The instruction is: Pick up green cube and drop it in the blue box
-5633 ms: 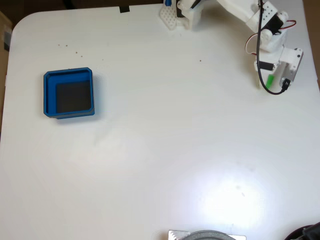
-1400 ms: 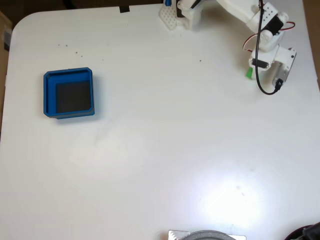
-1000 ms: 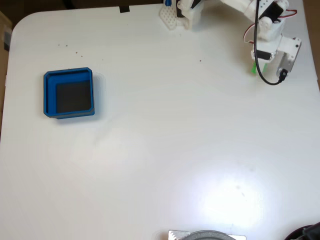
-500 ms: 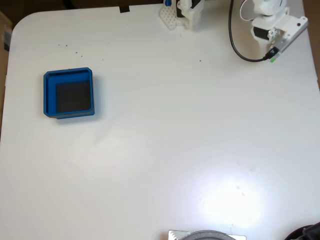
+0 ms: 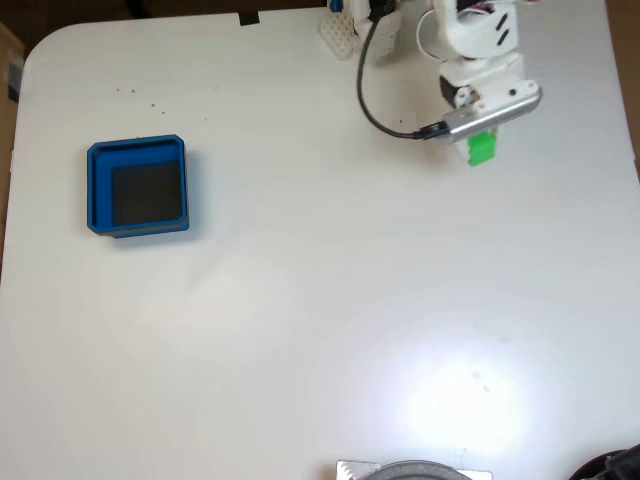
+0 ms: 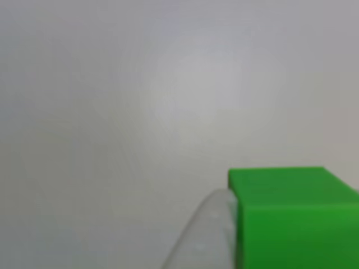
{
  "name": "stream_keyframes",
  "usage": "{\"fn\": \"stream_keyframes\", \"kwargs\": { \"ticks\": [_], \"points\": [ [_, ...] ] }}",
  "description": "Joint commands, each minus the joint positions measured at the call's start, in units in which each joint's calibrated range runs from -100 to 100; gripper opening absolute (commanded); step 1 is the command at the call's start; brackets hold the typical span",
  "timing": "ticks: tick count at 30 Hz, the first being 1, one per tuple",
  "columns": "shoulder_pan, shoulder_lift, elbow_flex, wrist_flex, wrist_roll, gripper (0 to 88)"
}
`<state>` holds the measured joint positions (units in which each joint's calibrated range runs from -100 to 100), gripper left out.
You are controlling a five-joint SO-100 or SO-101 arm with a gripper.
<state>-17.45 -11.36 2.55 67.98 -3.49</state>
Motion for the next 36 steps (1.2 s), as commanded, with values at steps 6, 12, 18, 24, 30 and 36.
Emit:
{"fn": "stream_keyframes", "kwargs": {
  "ticks": [6,12,18,24,30,36],
  "points": [
    [18.68,-3.19,-2.37,0.39,0.1,4.0],
    [27.07,-3.1,-2.28,0.39,0.1,4.0],
    [34.48,-3.1,-2.19,0.39,-0.24,4.1],
    [44.32,-3.1,-2.19,0.39,-0.24,4.1],
    [49.74,-3.02,-2.19,0.39,-0.24,4.1],
    [55.47,-2.94,-2.19,0.39,-0.24,4.1]
  ]
}}
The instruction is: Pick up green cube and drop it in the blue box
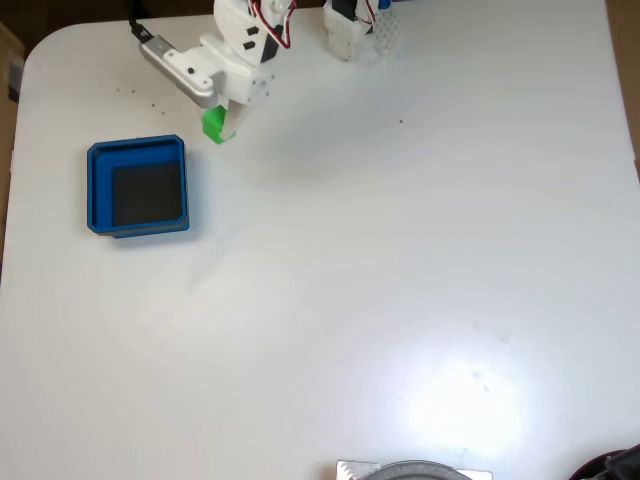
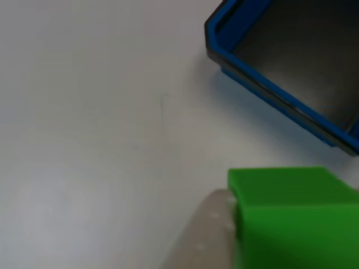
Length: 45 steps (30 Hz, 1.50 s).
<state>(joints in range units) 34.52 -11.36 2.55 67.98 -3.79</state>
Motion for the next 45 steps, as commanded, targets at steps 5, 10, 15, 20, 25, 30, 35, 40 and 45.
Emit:
{"fn": "stream_keyframes", "kwargs": {
  "ticks": [5,10,15,20,25,30,35,40,45],
  "points": [
    [7.08,-1.85,-2.19,0.06,0.2,4.1],
    [6.78,0.91,-3.09,-0.92,0.29,4.1],
    [6.7,3.92,-3.09,-10.37,0.29,4.1],
    [6.7,12.78,-3.09,-25.7,0.34,4.1],
    [7.01,19.64,-3.09,-38.67,0.34,4.1],
    [7.16,24.41,-3.09,-43.07,0.34,4.1],
    [7.24,26.75,-3.09,-43.15,0.34,4.1],
    [8.08,26.58,-3.0,-43.15,0.34,4.1],
    [9.07,26.16,-2.91,-43.15,0.24,4.1]
  ]
}}
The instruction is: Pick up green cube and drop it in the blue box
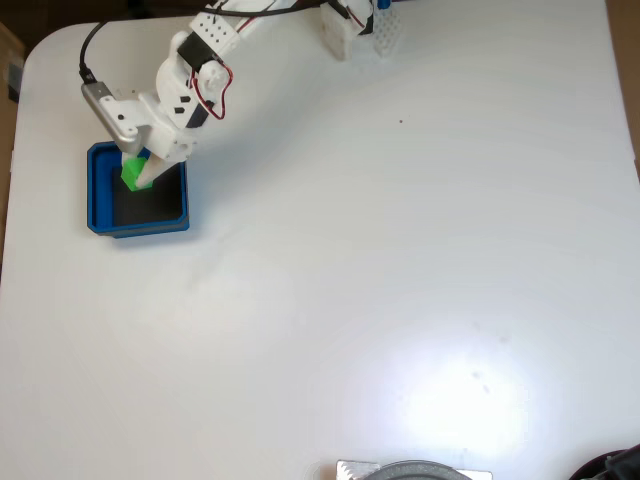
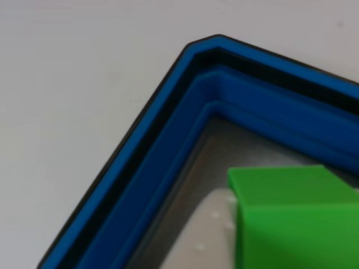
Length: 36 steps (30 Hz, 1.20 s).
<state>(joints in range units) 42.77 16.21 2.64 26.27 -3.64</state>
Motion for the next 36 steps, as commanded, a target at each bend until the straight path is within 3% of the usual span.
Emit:
{"fn": "stream_keyframes", "kwargs": {
  "ticks": [1,36],
  "points": [
    [0.82,-1.41,-2.91,-1.45,0.15,4.1],
    [1.43,-0.66,-7.49,-0.79,-0.1,4.1]
  ]
}}
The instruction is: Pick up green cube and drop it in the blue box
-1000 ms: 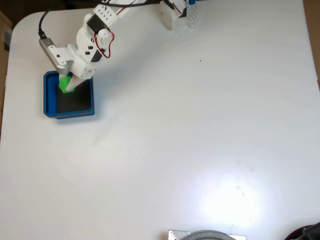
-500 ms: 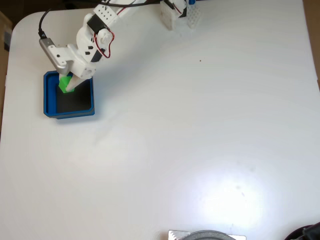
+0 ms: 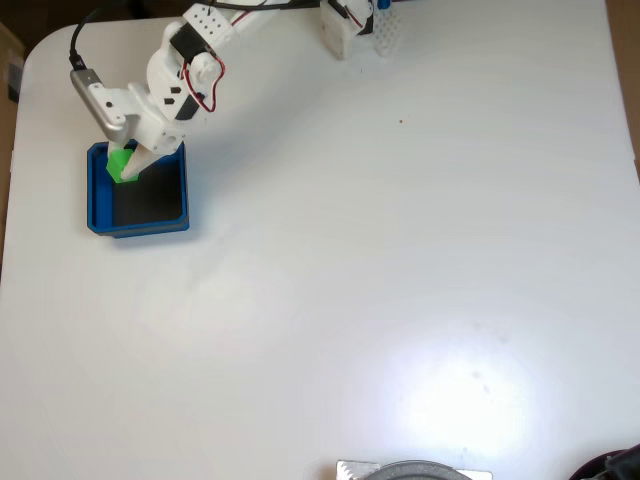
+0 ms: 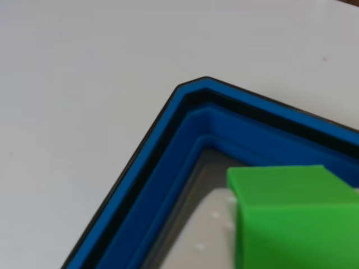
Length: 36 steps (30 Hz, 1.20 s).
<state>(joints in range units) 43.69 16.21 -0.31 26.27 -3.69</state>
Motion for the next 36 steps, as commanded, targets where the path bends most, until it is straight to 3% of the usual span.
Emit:
{"fn": "stream_keyframes", "kwargs": {
  "ticks": [1,11,22,36],
  "points": [
    [0.51,-0.66,-4.53,-0.79,0.0,4.1],
    [0.74,8.29,-14.68,-0.79,0.15,4.1],
    [0.89,8.96,-14.41,-0.71,-0.05,5.5],
    [0.97,8.96,-14.41,-0.71,-0.1,21.5]
  ]
}}
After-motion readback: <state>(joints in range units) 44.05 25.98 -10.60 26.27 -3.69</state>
